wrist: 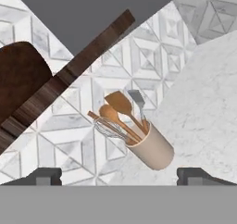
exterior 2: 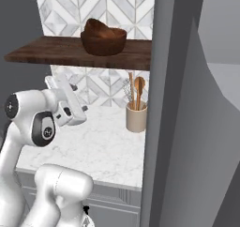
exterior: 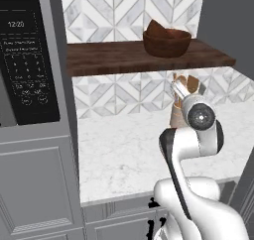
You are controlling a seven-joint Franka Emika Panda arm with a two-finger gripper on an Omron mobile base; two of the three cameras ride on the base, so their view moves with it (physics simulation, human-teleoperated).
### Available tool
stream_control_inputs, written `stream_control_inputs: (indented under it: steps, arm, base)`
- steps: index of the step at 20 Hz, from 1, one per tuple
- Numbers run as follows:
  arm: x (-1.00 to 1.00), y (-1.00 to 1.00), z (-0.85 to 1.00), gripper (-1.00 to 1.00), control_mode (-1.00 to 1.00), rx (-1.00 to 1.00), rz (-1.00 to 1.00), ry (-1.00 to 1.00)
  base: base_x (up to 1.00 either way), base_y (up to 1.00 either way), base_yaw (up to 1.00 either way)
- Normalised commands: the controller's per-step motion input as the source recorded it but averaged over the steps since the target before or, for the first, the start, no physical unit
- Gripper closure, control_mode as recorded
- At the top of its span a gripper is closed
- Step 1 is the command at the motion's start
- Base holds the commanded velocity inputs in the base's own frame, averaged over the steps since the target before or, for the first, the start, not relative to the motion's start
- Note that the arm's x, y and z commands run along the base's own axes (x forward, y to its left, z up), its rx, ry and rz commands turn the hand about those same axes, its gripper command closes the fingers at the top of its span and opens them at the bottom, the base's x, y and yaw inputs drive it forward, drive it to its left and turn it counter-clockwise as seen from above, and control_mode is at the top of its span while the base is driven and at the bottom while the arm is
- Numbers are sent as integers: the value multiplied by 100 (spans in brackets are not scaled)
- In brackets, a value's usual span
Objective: Pick up the bowls on the counter and stack them on top of one another in the open cabinet. Place the smaller bowl on top of the larger bowl.
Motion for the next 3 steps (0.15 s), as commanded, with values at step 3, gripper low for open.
stream_control_inputs:
  steps: [3]
  arm:
    - [-29, -8, 0, -100, -100, 4, -1, -10]
  base:
    - [0, 0, 0]
